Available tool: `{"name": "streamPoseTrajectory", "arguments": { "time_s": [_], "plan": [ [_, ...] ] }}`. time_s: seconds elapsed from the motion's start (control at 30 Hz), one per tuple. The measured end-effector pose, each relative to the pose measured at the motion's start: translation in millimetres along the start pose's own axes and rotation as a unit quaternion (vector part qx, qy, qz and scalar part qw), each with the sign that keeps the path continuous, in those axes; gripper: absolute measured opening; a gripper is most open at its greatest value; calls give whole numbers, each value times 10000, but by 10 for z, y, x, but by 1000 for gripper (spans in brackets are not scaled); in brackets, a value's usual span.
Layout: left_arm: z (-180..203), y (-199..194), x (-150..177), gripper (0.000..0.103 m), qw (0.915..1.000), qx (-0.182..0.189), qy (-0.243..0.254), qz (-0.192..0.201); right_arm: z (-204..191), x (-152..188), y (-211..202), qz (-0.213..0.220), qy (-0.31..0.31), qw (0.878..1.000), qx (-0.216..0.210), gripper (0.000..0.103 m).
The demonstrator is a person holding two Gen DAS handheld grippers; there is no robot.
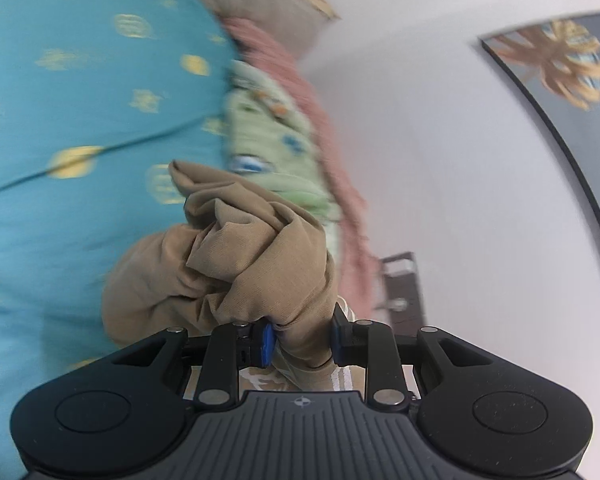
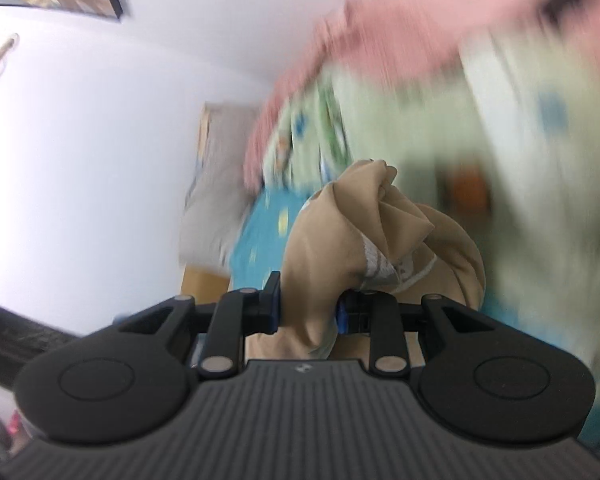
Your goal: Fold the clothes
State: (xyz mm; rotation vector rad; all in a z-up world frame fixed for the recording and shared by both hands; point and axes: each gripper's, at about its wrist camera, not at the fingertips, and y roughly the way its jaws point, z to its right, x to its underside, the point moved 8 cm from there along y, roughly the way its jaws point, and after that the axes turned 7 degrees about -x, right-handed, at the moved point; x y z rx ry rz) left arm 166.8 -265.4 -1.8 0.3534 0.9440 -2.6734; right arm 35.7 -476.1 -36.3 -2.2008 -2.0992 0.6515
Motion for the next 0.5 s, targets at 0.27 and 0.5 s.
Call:
{"name": "streamPoseTrajectory", "arguments": {
  "time_s": [0.27,0.5],
  "plan": [
    [1599,1235,27,27,9918,916,854,244,-308,-1663,-190,1265,-929,9876,-42,29],
    [1275,1908,722,27,9787,567,1973,-30,667,-1754,-251,1224,-1051,9821,969,29]
  ]
}}
